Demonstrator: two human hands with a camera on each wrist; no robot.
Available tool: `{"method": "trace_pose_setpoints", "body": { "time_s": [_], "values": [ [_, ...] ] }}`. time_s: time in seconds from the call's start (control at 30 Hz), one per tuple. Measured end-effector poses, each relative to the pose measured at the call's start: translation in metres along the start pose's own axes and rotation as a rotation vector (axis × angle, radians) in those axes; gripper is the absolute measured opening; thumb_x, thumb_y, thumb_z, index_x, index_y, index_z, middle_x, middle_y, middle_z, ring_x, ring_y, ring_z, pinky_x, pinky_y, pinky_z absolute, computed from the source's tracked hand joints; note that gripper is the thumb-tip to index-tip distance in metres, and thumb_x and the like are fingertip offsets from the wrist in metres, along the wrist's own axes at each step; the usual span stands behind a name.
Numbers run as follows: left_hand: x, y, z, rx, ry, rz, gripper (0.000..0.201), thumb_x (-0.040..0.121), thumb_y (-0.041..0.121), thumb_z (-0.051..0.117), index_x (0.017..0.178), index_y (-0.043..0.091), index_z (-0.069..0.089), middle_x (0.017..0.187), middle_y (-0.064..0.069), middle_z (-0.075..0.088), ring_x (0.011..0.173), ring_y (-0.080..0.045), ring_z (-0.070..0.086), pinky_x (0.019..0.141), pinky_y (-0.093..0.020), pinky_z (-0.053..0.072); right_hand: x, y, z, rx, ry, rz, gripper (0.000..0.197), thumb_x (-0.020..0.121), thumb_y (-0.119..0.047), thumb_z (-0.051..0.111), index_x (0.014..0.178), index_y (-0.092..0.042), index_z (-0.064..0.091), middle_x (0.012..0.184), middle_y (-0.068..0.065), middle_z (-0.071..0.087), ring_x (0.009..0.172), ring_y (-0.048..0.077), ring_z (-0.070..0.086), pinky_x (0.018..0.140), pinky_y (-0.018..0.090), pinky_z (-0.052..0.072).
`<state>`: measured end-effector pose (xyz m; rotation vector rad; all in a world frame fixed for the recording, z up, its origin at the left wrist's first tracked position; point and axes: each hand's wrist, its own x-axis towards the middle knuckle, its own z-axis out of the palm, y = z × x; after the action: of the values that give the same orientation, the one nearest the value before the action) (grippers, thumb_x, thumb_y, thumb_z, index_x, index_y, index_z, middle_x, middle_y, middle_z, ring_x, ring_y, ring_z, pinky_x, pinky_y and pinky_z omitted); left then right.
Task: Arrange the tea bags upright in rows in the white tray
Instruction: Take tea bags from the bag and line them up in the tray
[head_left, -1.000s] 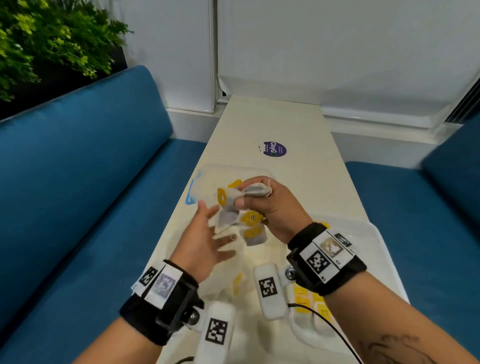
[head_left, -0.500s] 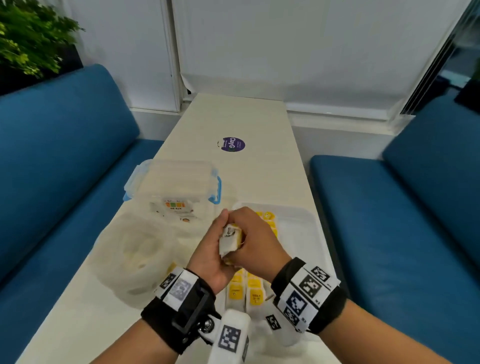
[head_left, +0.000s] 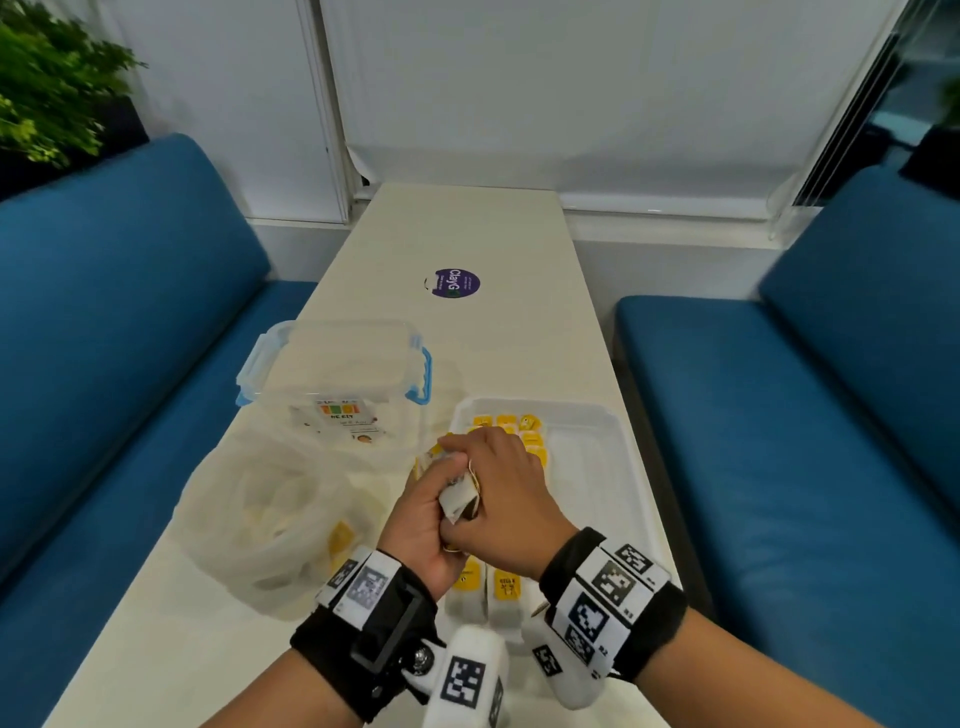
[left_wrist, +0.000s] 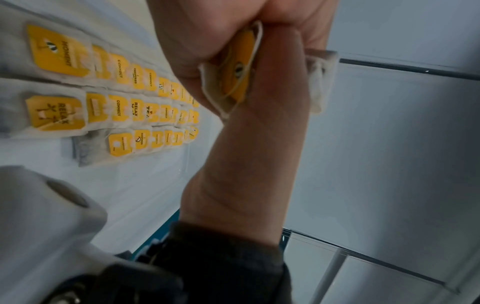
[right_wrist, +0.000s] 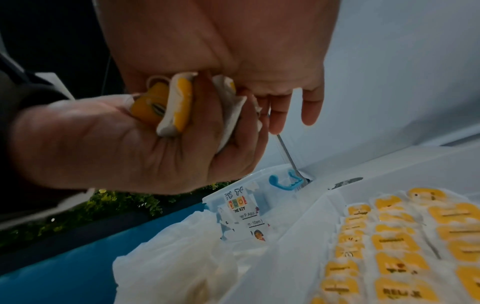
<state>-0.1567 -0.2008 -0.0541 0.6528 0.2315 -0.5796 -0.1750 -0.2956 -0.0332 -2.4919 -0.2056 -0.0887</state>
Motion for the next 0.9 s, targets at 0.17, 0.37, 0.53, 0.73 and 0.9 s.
{"method": "trace_pose_setpoints", "body": {
  "time_s": [0.17,0.37,0.53,0.73,0.9],
  "values": [
    [0.0,0.019,-0.008,-0.007,-0.129,-0.053,0.027,0.068,0.017,0.072,0.095,0.014,0.067,0.074,-0.006,0.07,0.062,-0.014,0.068,0.052,-0.02,0.051,0.006,-0.005,-0.023,0.472,-0.212,0.126,0.083,0.066,-0.028,0.077,0.138,-0.032,0.035,0.127,-0.004,0.04,0.122,0.009,0.04,0.098,0.023,0.041],
    [0.004,0.036,-0.021,-0.039,-0.247,-0.222,0.071,0.032,0.011,0.095,0.095,0.008,0.063,0.068,-0.011,0.064,0.051,-0.017,0.062,0.038,-0.02,0.05,0.009,-0.005,-0.045,0.691,0.059,0.301,0.011,0.084,-0.013,0.068,0.091,-0.018,0.061,0.083,-0.002,0.061,0.062,-0.007,0.056,0.052,0.004,0.04],
    [0.004,0.03,-0.026,0.035,-0.212,-0.183,0.091,0.032,0.024,0.096,0.112,0.013,0.056,0.068,-0.011,0.061,0.046,-0.018,0.059,0.033,-0.018,0.045,0.007,-0.009,-0.033,0.663,-0.018,0.34,0.024,0.076,0.001,0.074,0.081,-0.016,0.058,0.062,-0.002,0.054,0.046,0.0,0.051,0.042,0.01,0.036],
    [0.002,0.023,-0.034,0.129,-0.216,-0.096,0.08,0.024,0.031,0.097,0.096,0.014,0.065,0.065,-0.011,0.062,0.046,-0.018,0.06,0.037,-0.019,0.047,0.007,-0.012,-0.032,0.799,-0.039,0.479,0.02,0.079,0.006,0.066,0.083,-0.011,0.058,0.061,0.002,0.055,0.05,0.01,0.05,0.041,0.021,0.038],
    [0.005,0.016,-0.041,0.038,-0.157,-0.213,0.107,0.027,0.033,0.096,0.12,0.006,0.051,0.069,-0.012,0.063,0.049,-0.017,0.062,0.035,-0.021,0.047,0.004,-0.007,-0.035,0.923,0.006,0.53,0.014,0.088,-0.001,0.059,0.08,-0.013,0.057,0.072,0.002,0.056,0.061,0.012,0.054,0.043,0.023,0.04]
  ]
}}
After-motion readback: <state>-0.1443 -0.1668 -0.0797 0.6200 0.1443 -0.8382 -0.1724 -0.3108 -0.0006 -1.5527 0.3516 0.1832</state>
